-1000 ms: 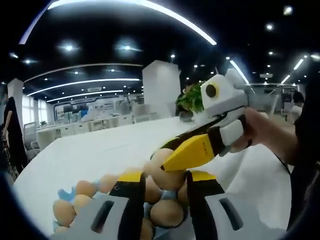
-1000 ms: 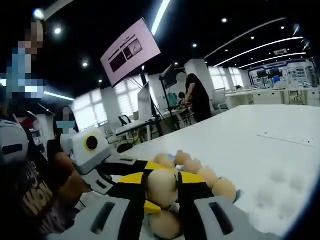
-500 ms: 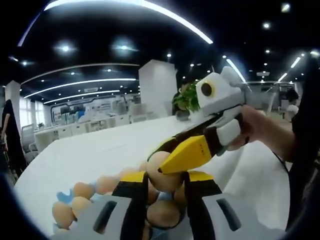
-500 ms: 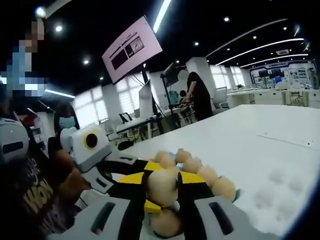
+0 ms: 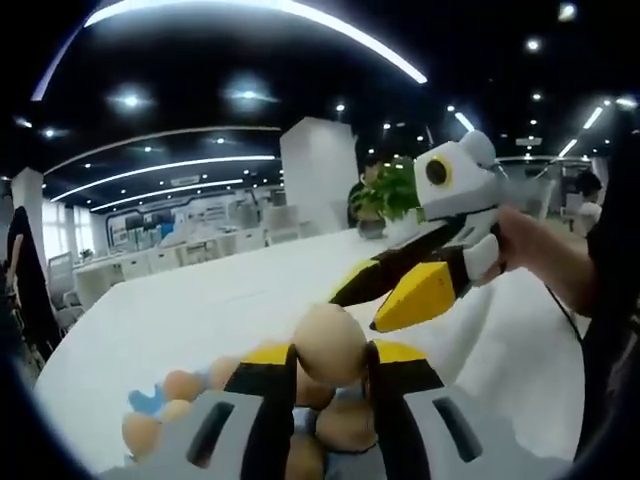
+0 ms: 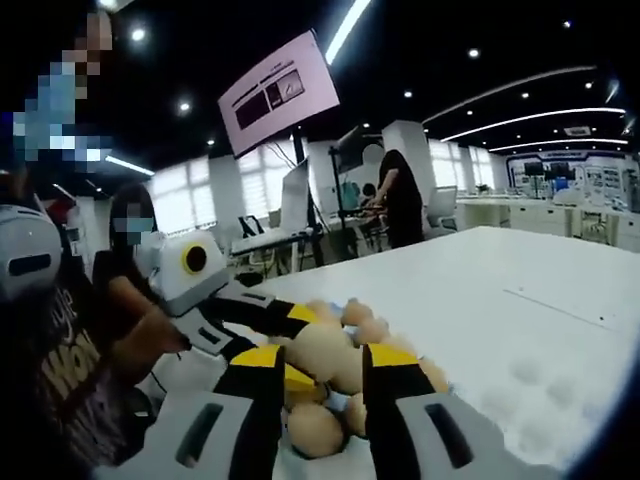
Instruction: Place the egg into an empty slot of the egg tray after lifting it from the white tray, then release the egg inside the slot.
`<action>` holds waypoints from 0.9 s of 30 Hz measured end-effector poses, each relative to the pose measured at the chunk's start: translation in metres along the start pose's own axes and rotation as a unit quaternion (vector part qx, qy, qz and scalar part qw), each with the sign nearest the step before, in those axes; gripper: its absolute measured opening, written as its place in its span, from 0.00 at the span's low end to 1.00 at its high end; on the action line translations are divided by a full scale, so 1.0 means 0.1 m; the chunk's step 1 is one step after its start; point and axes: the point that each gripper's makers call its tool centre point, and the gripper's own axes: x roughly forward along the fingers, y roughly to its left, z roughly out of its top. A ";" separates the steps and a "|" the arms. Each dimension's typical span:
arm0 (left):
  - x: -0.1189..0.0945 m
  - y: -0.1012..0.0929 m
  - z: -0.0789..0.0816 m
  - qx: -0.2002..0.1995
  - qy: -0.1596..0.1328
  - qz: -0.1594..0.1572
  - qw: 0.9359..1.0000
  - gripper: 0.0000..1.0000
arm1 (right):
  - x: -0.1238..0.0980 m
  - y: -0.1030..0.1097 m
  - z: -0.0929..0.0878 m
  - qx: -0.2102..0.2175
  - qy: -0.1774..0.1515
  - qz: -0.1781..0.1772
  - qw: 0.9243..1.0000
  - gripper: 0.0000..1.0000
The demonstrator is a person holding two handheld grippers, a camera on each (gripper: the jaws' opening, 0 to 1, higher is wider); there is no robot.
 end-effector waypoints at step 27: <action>-0.20 0.41 -0.01 -0.019 -0.006 0.049 0.999 0.28 | -1.19 -0.61 -0.20 -0.021 0.016 -0.138 0.990 0.43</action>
